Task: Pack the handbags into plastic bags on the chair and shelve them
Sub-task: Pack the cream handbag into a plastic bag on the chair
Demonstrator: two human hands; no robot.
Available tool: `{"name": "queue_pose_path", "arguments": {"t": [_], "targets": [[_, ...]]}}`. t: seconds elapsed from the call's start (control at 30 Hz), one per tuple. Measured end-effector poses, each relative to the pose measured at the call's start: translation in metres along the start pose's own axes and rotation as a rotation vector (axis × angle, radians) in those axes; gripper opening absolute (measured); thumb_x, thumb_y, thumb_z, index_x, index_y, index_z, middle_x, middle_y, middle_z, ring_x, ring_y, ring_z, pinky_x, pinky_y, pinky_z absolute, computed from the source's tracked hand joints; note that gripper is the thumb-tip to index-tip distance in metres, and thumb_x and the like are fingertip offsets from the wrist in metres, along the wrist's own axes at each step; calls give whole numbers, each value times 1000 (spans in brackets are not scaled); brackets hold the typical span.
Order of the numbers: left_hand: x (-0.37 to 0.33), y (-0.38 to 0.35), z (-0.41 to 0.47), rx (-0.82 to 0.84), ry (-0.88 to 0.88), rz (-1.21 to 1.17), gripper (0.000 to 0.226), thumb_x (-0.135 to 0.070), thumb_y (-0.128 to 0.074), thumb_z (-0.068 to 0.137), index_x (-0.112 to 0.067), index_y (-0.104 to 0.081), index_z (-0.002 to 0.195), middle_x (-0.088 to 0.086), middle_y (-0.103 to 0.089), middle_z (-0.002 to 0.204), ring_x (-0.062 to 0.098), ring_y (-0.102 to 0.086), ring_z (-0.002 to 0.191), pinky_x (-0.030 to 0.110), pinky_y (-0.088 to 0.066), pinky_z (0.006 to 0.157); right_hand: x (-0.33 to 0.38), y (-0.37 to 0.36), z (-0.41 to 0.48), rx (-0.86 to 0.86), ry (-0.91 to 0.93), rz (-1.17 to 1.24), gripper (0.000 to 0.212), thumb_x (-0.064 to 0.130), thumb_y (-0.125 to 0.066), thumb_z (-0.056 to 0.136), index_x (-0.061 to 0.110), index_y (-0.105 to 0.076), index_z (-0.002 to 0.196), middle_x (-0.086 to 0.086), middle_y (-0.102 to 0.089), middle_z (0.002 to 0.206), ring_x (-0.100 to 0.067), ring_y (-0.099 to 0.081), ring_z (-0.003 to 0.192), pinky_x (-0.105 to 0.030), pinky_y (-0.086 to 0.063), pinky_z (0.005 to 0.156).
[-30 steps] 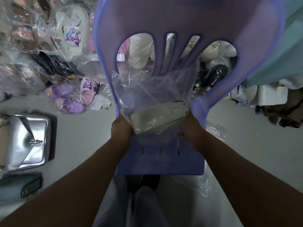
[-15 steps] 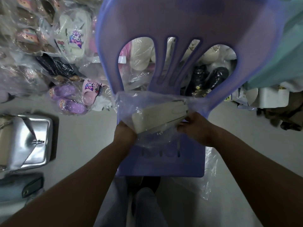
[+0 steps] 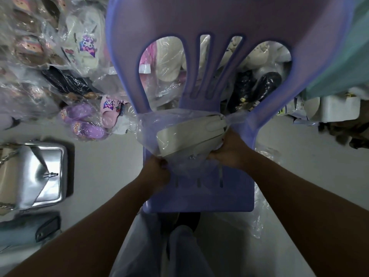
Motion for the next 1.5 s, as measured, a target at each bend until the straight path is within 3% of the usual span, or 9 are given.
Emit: {"name": "queue_pose_path", "arguments": {"t": [0.2,0.37,0.5,0.77,0.9,0.97,1.1,1.23,1.5], "targets": [[4,0,16,-79,-137,-59,97,-88,-74,42,-24,-66,114,0,-69,113,22,-66,109,46,-56,90,4,2,-6,37,76,267,52,-2,-84,75,6,-61,121,-12,-67,126,-7,-66,110,-26,-55,92],[-35,9,-20,-33,-54,-391,79,-79,-74,60,-30,-63,121,-9,-73,110,9,-70,101,35,-57,92,26,3,-23,38,-106,528,41,45,-73,88,15,-71,116,-2,-77,107,-18,-73,102,-42,-57,96],[-42,11,-37,-38,98,-523,101,-97,-62,45,-33,-58,123,-6,-70,116,21,-66,107,45,-52,99,49,7,-36,54,-197,652,30,41,-65,96,19,-69,115,0,-78,104,-17,-74,96,-38,-60,89],[-81,42,-54,-128,129,-467,90,-80,-44,57,-24,-64,124,11,-66,124,33,-64,109,50,-50,100,67,24,-49,48,-443,896,20,26,-47,106,15,-63,105,-7,-70,77,-21,-68,63,-25,-53,50],[-114,66,-66,-256,53,-442,60,-68,-49,75,-20,-62,109,8,-69,106,32,-66,100,44,-52,96,86,36,-53,171,-409,935,22,17,-53,102,2,-66,110,-11,-62,89,-22,-60,73,-28,-51,61],[-119,76,-59,-317,25,-507,45,-50,-65,81,-17,-59,112,9,-68,104,31,-68,93,36,-55,78,93,47,-55,166,-428,1004,35,23,-58,100,2,-63,128,-11,-66,104,-22,-64,85,-27,-52,71],[-130,90,-54,-370,-47,-697,33,-14,-70,87,-13,-59,118,9,-62,100,14,-59,60,17,-42,40,97,75,-58,117,-449,1116,19,25,-56,102,14,-71,100,-1,-71,83,-18,-67,68,-25,-55,59],[-132,94,-56,-321,-71,-949,17,-3,-56,88,-19,-62,93,7,-65,96,24,-65,77,25,-52,52,94,82,-70,124,-542,878,30,31,-59,95,20,-69,69,6,-61,62,-12,-57,60,-26,-46,64],[-134,106,-68,-280,-211,-868,56,-11,-46,65,-6,-66,116,11,-70,104,28,-64,87,37,-58,74,106,110,-61,-506,-191,970,15,15,-72,91,10,-67,104,-12,-59,74,-18,-52,50,-21,-43,43]]}}
Point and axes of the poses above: each hand's wrist, its own z-axis towards the middle knuckle, its own y-axis out of the back of the hand, x = y × z, the point moved 5 cm from there along z, towards the middle knuckle
